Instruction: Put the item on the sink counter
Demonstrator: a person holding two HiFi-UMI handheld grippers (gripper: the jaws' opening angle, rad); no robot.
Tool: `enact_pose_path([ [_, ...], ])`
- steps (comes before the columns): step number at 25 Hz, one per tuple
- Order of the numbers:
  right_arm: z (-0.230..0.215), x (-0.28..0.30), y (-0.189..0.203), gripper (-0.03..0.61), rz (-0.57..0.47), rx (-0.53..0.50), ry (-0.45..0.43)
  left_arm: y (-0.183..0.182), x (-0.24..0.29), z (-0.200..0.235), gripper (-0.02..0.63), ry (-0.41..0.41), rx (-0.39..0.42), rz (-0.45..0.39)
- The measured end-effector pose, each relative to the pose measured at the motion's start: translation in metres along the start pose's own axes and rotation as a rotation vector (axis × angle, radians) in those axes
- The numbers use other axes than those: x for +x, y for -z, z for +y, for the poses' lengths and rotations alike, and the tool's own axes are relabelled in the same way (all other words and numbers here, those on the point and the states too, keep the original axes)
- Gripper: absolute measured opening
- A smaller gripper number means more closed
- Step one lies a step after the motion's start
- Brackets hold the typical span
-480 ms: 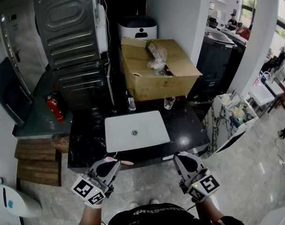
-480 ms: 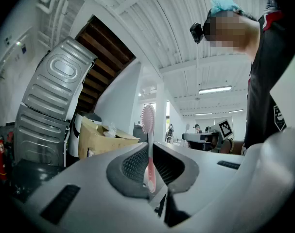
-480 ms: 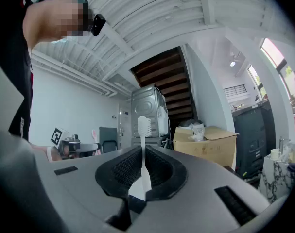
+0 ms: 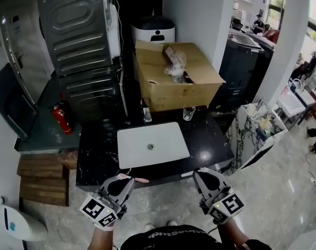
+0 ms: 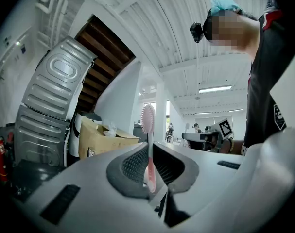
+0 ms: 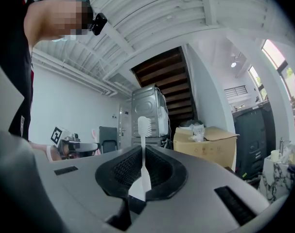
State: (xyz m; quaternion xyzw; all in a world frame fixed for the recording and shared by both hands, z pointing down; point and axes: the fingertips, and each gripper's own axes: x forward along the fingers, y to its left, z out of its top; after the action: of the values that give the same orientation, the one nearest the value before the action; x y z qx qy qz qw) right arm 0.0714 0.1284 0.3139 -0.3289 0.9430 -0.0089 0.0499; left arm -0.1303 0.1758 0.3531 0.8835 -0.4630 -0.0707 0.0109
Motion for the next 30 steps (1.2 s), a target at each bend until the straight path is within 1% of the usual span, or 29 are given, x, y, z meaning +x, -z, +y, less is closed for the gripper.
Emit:
enact_pose_path([
  [3,0.0,0.0,0.0,0.051,-0.006,0.019,0.0,-0.001,-0.002,0.0,0.038,-0.002,0.005,0.001],
  [6,0.0,-0.001,0.007,0.051,0.04,0.002,0.001,-0.001,-0.005,0.001,0.038,-0.002,0.007,0.003],
  [10,0.003,0.005,0.006,0.051,0.027,-0.001,0.003,-0.003,-0.012,0.006,0.038,-0.006,0.008,-0.002],
  [13,0.01,0.01,0.004,0.051,0.013,0.017,-0.005,-0.003,-0.018,0.01,0.038,-0.008,0.008,-0.006],
  [18,0.026,0.017,0.007,0.051,0.021,0.005,-0.004,-0.003,-0.034,0.02,0.038,-0.01,0.003,-0.019],
  [20,0.031,0.016,0.014,0.051,0.039,-0.005,0.009,0.0,-0.043,0.025,0.038,-0.009,-0.002,-0.02],
  [25,0.044,0.021,0.021,0.051,0.045,-0.014,0.038,0.006,-0.057,0.035,0.038,0.001,-0.014,-0.016],
  [30,0.033,0.019,0.032,0.051,0.064,-0.002,0.067,0.014,-0.047,0.043,0.038,0.014,-0.039,-0.012],
])
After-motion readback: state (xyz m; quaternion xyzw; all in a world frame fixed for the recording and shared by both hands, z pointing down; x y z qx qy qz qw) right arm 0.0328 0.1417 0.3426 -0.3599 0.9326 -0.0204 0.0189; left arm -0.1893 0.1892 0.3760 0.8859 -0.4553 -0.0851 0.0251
